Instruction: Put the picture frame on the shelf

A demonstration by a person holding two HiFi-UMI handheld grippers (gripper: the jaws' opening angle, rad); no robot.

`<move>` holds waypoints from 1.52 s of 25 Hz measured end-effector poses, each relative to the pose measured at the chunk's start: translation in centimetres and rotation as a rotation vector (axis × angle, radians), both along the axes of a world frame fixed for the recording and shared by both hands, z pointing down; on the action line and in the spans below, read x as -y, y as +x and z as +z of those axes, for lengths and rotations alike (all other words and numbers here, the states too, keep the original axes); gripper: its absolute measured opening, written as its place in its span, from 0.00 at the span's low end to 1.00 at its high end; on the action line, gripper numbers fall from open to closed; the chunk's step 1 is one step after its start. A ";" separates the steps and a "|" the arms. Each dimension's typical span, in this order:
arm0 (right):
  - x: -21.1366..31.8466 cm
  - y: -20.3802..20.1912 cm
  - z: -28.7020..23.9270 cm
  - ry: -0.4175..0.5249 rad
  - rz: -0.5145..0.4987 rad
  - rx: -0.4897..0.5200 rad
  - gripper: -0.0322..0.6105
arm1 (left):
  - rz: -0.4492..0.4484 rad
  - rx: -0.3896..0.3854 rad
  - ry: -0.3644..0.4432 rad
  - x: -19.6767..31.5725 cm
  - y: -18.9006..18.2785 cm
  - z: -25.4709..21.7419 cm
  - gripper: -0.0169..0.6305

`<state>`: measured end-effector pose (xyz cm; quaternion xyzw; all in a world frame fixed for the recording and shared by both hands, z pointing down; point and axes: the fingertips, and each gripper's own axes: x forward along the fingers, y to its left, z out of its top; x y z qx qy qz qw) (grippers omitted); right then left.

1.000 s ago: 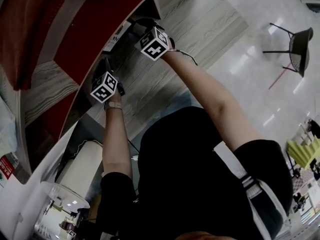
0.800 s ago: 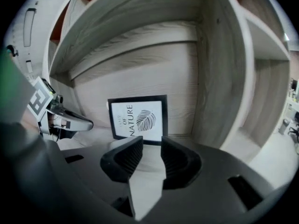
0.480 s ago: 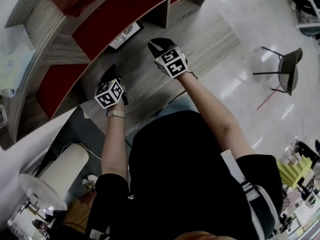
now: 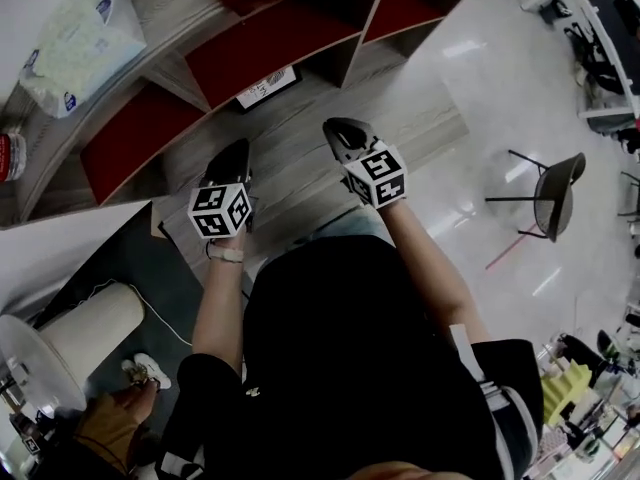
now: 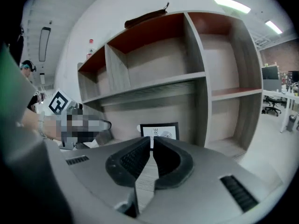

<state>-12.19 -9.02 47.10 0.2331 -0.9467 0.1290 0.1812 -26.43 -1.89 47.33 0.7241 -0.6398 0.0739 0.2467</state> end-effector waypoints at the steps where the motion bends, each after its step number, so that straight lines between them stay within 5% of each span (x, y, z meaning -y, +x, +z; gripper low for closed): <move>1: -0.3 0.4 -1.0 0.005 -0.007 0.014 0.07 | 0.016 0.005 0.015 -0.2 0.5 -1.0 0.04; 15: -2.1 6.2 -11.3 0.059 -0.059 0.123 0.06 | 0.168 0.030 0.177 -1.5 8.9 -11.6 0.04; 38: -0.8 12.8 -14.7 0.105 0.061 0.136 0.06 | 0.346 -0.007 0.191 2.5 16.3 -12.8 0.04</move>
